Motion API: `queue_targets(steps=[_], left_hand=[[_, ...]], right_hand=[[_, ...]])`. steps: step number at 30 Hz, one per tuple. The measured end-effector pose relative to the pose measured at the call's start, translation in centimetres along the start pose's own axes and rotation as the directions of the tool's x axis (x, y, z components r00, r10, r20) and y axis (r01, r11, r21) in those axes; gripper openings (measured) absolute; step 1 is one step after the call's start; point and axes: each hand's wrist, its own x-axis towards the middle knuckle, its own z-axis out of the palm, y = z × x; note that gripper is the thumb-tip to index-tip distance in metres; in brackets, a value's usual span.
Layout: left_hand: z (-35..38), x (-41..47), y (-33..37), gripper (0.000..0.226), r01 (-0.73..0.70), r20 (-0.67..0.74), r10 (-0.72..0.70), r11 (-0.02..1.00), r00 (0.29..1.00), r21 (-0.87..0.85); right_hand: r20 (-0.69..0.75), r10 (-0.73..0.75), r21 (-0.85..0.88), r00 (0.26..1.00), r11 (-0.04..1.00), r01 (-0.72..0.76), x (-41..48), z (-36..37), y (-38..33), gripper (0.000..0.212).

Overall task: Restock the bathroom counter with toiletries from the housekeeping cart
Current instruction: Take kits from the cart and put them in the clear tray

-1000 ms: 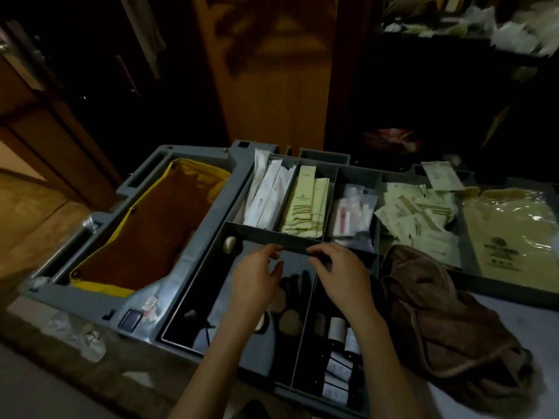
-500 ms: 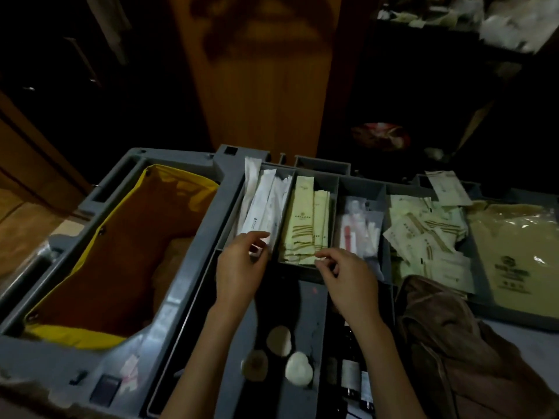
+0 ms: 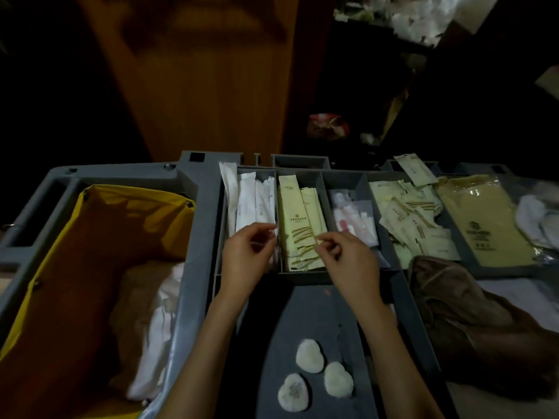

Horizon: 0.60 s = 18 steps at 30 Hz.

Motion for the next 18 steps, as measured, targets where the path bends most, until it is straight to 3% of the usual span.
queue_targets(steps=[5, 10, 18], left_hand=[[0.0, 0.9, 0.4, 0.02, 0.103, 0.0, -0.107, 0.96, 0.994, -0.26], [0.2, 0.9, -0.1, 0.018, 0.141, 0.004, -0.147, 0.939, 0.989, -0.312], [-0.1, 1.1, 0.1, 0.019, 0.213, 0.042, -0.211, 0.917, 0.977, -0.338]], right_hand=[[-0.076, 0.085, -0.042, 0.993, 0.995, -0.088, 2.9, 3.9, -2.1, 0.036], [-0.143, 0.126, -0.2, 0.982, 0.968, -0.153, 2.8, 6.1, -2.5, 0.058], [-0.163, 0.19, -0.128, 0.968, 0.969, -0.212, 2.3, 5.9, -2.4, 0.039]])
